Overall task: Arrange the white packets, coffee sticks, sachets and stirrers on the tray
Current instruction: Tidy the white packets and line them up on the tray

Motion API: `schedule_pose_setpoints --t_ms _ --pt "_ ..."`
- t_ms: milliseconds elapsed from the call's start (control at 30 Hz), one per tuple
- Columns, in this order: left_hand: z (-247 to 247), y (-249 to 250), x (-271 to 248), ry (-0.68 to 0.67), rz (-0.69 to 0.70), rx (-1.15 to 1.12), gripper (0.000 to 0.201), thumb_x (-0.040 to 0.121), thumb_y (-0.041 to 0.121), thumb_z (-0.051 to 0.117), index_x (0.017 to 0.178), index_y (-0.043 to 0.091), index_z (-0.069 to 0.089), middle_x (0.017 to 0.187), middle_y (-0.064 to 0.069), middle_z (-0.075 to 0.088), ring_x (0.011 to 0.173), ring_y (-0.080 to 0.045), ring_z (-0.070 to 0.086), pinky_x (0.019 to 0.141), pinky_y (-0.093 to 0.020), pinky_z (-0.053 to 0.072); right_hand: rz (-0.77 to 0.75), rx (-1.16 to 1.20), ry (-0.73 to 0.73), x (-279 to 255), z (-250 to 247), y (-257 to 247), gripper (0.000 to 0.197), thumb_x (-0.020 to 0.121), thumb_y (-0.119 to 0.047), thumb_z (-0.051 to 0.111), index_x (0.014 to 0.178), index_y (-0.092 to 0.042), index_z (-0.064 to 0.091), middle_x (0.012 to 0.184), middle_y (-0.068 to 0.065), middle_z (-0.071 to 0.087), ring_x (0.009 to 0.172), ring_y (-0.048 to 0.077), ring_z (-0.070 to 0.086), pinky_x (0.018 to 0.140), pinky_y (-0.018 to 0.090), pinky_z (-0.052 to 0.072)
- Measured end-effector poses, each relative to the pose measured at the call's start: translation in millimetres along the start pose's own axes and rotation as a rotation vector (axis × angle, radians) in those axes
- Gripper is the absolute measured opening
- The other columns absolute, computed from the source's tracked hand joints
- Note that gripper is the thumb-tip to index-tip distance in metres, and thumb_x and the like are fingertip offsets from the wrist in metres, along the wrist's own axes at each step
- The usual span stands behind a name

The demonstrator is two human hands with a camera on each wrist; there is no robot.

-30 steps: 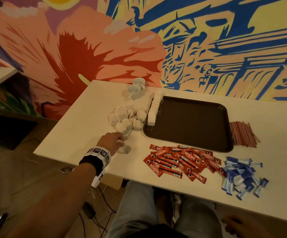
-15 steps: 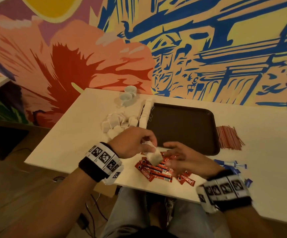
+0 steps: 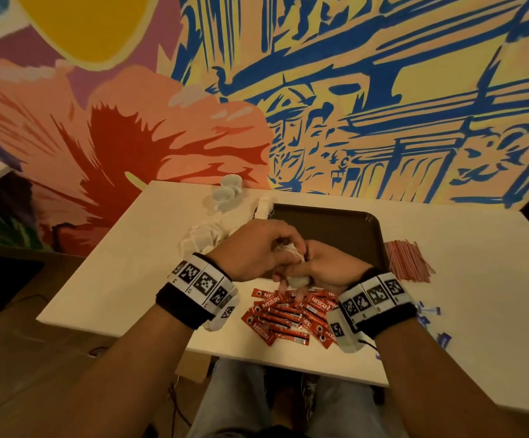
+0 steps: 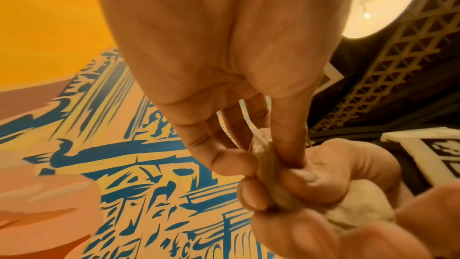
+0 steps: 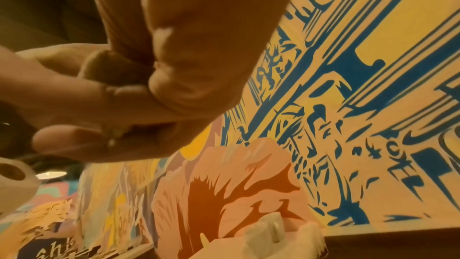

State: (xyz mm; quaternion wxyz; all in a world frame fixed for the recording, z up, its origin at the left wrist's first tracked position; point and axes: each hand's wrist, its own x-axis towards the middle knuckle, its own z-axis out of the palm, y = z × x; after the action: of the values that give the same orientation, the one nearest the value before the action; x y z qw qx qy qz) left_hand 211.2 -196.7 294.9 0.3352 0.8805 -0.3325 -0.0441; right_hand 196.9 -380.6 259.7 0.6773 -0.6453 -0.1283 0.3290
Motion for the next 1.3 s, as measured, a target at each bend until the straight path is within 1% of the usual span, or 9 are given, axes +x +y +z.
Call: schedule_pose_setpoints --t_ms 133,267,367,467,667,867,1067,1167,1300 --pt "-3 -7 6 0.21 -0.049 -0.165 0.028 0.086 0.024 0.078 0.113 0.026 0.07 0.111 0.012 0.065 0.095 -0.006 0.061 0.077 -0.015 0.048 -0.08 0.08 0.192 0 2 -11 0.012 0.103 -0.003 0.052 0.106 -0.003 0.063 0.09 0.014 0.067 0.079 0.02 0.072 0.059 0.024 0.06" --pt "-4 -10 4 0.347 -0.123 -0.299 0.025 0.088 0.026 0.076 0.112 0.023 0.07 0.107 0.011 0.07 0.091 -0.006 0.065 0.079 -0.016 0.05 -0.122 0.195 0.345 0 8 -18 0.021 0.105 -0.02 0.053 0.114 -0.005 0.064 0.092 0.011 0.067 0.078 0.018 0.07 0.06 0.021 0.058" --pt "1 -13 -2 0.325 -0.138 -0.336 0.02 0.09 0.024 0.073 0.11 0.022 0.072 0.101 0.008 0.073 0.091 -0.007 0.067 0.078 -0.014 0.049 -0.151 0.332 0.341 0 12 -22 0.037 0.105 -0.025 0.054 0.127 0.003 0.063 0.105 0.019 0.068 0.088 0.022 0.07 0.07 0.025 0.061" --pt "3 -17 -11 0.344 -0.187 -0.426 0.021 0.09 0.024 0.074 0.111 0.026 0.072 0.101 0.008 0.072 0.089 -0.011 0.068 0.075 -0.021 0.051 -0.168 0.493 0.321 0 14 -24 0.034 0.106 -0.015 0.048 0.127 0.008 0.06 0.12 0.028 0.068 0.097 0.028 0.072 0.08 0.034 0.063" --pt "1 -12 -26 0.348 -0.177 -0.534 0.024 0.087 0.025 0.076 0.11 0.03 0.073 0.102 0.003 0.07 0.086 -0.02 0.067 0.073 -0.021 0.053 -0.191 0.482 0.348 -1 20 -16 0.038 0.106 -0.023 0.051 0.134 0.002 0.059 0.129 0.023 0.067 0.116 0.033 0.068 0.076 0.033 0.063" --pt "6 -13 -26 0.347 -0.208 -0.521 0.033 0.083 0.025 0.08 0.114 0.024 0.067 0.102 0.0 0.067 0.082 -0.016 0.066 0.07 -0.02 0.053 -0.235 0.381 0.478 1 24 -12 0.027 0.098 -0.017 0.065 0.121 -0.002 0.067 0.113 0.017 0.075 0.097 0.024 0.075 0.07 0.026 0.061" --pt "24 -21 -22 0.302 -0.251 -0.609 0.028 0.085 0.012 0.078 0.108 0.019 0.065 0.098 -0.02 0.064 0.073 -0.022 0.063 0.063 -0.029 0.055 -0.213 0.26 0.547 1 23 -4 0.028 0.091 -0.02 0.074 0.114 -0.004 0.07 0.103 0.014 0.077 0.083 0.021 0.073 0.066 0.028 0.06" --pt "41 -31 -25 0.219 -0.293 -0.583 0.018 0.086 0.015 0.075 0.102 0.018 0.069 0.096 -0.016 0.069 0.081 -0.032 0.067 0.067 -0.04 0.058 -0.131 0.234 0.602 -1 19 5 0.03 0.093 -0.032 0.071 0.109 -0.007 0.072 0.099 0.012 0.077 0.08 0.02 0.072 0.064 0.029 0.059" --pt "58 -44 -33 0.171 -0.416 -0.55 0.007 0.09 0.021 0.07 0.096 0.018 0.071 0.09 -0.007 0.073 0.083 -0.026 0.07 0.074 -0.041 0.06 -0.057 0.21 0.69 -5 11 19 0.036 0.101 -0.043 0.059 0.102 -0.009 0.071 0.088 0.008 0.074 0.077 0.017 0.071 0.06 0.029 0.057"
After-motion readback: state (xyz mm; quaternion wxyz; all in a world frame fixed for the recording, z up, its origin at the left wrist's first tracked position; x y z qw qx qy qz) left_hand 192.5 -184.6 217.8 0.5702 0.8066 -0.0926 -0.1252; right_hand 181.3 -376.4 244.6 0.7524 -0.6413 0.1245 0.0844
